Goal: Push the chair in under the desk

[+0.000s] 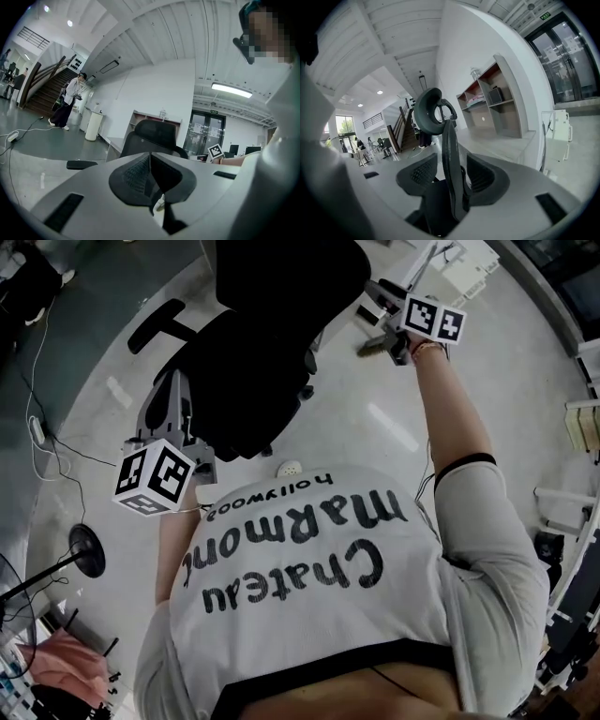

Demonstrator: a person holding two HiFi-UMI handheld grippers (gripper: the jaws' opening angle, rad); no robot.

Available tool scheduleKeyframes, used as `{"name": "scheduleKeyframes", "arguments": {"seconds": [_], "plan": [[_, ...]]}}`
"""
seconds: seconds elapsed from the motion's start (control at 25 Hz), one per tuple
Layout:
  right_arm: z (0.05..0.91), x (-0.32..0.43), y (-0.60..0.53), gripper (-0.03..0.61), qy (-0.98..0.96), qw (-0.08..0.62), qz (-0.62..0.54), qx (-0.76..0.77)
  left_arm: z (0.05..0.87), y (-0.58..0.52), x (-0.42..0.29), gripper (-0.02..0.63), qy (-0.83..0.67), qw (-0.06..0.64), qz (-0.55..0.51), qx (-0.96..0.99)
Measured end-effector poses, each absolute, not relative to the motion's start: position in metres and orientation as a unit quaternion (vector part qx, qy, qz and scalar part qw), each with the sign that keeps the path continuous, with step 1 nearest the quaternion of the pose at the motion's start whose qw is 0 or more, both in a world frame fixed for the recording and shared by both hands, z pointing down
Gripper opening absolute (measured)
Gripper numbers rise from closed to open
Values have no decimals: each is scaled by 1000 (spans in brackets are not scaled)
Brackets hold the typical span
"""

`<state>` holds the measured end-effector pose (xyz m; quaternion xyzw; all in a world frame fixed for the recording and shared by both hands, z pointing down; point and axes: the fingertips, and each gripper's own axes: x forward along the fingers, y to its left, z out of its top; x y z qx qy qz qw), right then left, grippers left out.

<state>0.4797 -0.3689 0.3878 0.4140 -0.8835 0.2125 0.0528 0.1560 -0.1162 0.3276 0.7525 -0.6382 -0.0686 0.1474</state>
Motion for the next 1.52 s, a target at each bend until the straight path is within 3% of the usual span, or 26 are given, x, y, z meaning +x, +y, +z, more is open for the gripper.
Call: {"name": "scheduleKeyframes", "arguments": {"seconds": [0.08, 0.2, 0.36, 0.44, 0.84, 1.36, 1.52], "plan": [[394, 475, -377, 247, -883, 62, 220, 409, 334, -116, 153, 21, -639, 154, -65, 751], [394, 468, -390, 250, -885, 70, 217, 407, 337, -117, 147, 23, -643, 159, -63, 747], [395, 460, -395, 206, -889, 86, 215, 395, 341, -118, 141, 23, -652, 164, -70, 737], [395, 458, -394, 149, -888, 86, 221, 393, 341, -119, 141, 23, -653, 164, -71, 736], [395, 456, -367, 141, -870, 88, 236, 423, 338, -106, 152, 23, -647, 157, -69, 743], [397, 442, -242, 171, -889, 85, 276, 356, 333, -79, 192, 23, -637, 149, -72, 752], [392, 422, -191, 235, -911, 102, 295, 271, 329, -69, 210, 21, -632, 147, -74, 757]]}}
